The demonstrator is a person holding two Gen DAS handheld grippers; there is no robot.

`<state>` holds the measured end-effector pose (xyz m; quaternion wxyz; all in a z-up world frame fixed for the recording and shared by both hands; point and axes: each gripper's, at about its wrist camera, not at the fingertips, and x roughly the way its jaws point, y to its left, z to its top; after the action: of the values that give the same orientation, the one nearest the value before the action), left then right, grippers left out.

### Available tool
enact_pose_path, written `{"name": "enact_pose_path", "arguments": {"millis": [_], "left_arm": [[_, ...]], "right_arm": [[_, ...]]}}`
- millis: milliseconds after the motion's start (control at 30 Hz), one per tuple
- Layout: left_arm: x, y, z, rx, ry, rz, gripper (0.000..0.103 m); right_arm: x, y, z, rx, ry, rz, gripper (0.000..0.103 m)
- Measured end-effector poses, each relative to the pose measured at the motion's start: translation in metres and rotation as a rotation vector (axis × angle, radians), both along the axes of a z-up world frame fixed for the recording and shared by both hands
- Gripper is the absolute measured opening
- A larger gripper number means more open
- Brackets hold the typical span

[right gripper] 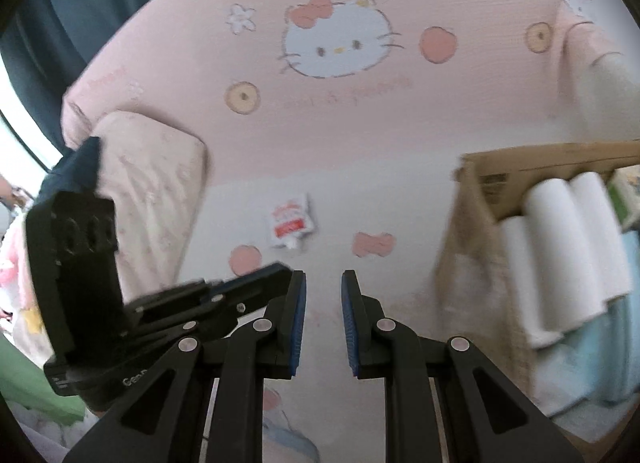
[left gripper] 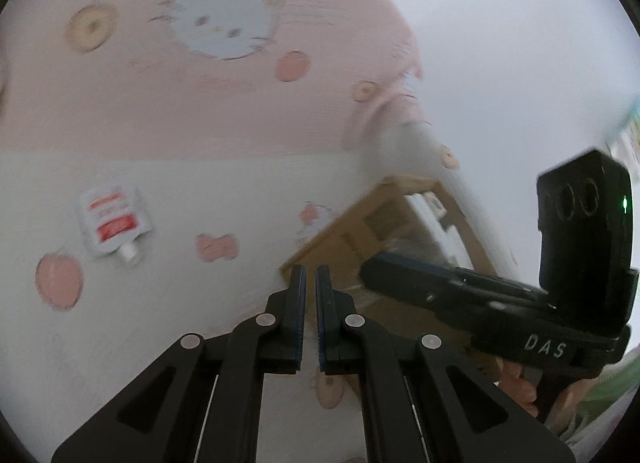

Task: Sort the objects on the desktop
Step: 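Move both open tools over the sheet toward the red-labelled pouch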

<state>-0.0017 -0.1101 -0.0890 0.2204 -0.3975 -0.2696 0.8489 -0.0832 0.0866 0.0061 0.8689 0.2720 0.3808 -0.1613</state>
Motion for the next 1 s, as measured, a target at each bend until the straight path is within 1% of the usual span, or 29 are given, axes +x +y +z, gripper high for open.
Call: {"name": "enact_pose_path", "arguments": {"millis": [67, 100, 167, 233, 333, 367, 400, 433, 467, 500, 567, 600, 633, 700, 733, 767, 800, 867, 933, 967, 1000], "left_arm": [[0.006, -0.012, -0.01, 0.005, -0.02, 0.036, 0.003], [0.009, -0.017, -0.015, -0.002, -0.033, 0.054, 0.003], [0.012, -0.023, -0.024, -0.033, -0.052, 0.076, 0.003], [0.014, -0.028, -0.033, -0.094, -0.07, 0.116, 0.003], [0.014, -0.035, -0.043, -0.137, -0.092, 0.155, 0.004], [0.013, -0.037, -0.046, -0.144, -0.098, 0.173, 0.007], [0.011, -0.041, -0.048, -0.145, -0.102, 0.188, 0.014], [0.01, -0.043, -0.051, -0.148, -0.104, 0.194, 0.019], [0.008, -0.046, -0.054, -0.157, -0.107, 0.198, 0.027], [0.006, -0.049, -0.057, -0.169, -0.106, 0.208, 0.032], [0.005, -0.057, -0.064, -0.174, -0.111, 0.227, 0.035], [0.001, -0.062, -0.069, -0.147, -0.129, 0.232, 0.035], [-0.003, -0.069, -0.075, -0.093, -0.156, 0.232, 0.035], [-0.013, -0.085, -0.088, 0.067, -0.219, 0.247, 0.035], [-0.017, -0.092, -0.092, 0.11, -0.23, 0.267, 0.035], [-0.021, -0.098, -0.093, 0.128, -0.229, 0.294, 0.035], [-0.025, -0.104, -0.092, 0.116, -0.218, 0.319, 0.035], [-0.034, -0.112, -0.088, 0.068, -0.194, 0.34, 0.035], [-0.047, -0.118, -0.085, 0.026, -0.178, 0.328, 0.035], [-0.054, -0.122, -0.085, 0.017, -0.178, 0.32, 0.035], [-0.061, -0.125, -0.086, 0.026, -0.18, 0.314, 0.035]], "right_arm": [[0.006, 0.006, -0.007, -0.024, -0.015, 0.009, 0.014], [0.009, 0.01, -0.011, -0.042, -0.021, 0.023, 0.014], [0.013, 0.017, -0.019, -0.065, -0.065, 0.044, 0.014], [0.019, 0.02, -0.032, -0.032, -0.129, 0.051, 0.014], [0.029, 0.022, -0.052, 0.002, -0.178, 0.041, 0.014], [0.034, 0.023, -0.061, 0.0, -0.181, 0.039, 0.014], [0.039, 0.024, -0.067, -0.008, -0.176, 0.042, 0.014], [0.046, 0.025, -0.075, -0.025, -0.168, 0.048, 0.014], [0.051, 0.027, -0.079, -0.04, -0.166, 0.054, 0.014], [0.057, 0.028, -0.084, -0.057, -0.166, 0.069, 0.014], [0.069, 0.026, -0.092, -0.08, -0.157, 0.091, 0.014], [0.074, 0.023, -0.095, -0.076, -0.157, 0.09, 0.014], [0.079, 0.018, -0.098, -0.062, -0.159, 0.084, 0.014], [0.085, 0.007, -0.106, -0.022, -0.163, 0.054, 0.014], [0.089, 0.0, -0.111, 0.004, -0.157, 0.03, 0.014], [0.093, -0.005, -0.116, 0.023, -0.145, 0.01, 0.014], [0.097, -0.011, -0.12, 0.044, -0.131, -0.011, 0.014], [0.102, -0.021, -0.128, 0.082, -0.114, -0.047, 0.014], [0.105, -0.03, -0.133, 0.096, -0.085, -0.09, 0.014], [0.106, -0.033, -0.134, 0.093, -0.071, -0.111, 0.014], [0.107, -0.037, -0.135, 0.086, -0.047, -0.14, 0.014]]}}
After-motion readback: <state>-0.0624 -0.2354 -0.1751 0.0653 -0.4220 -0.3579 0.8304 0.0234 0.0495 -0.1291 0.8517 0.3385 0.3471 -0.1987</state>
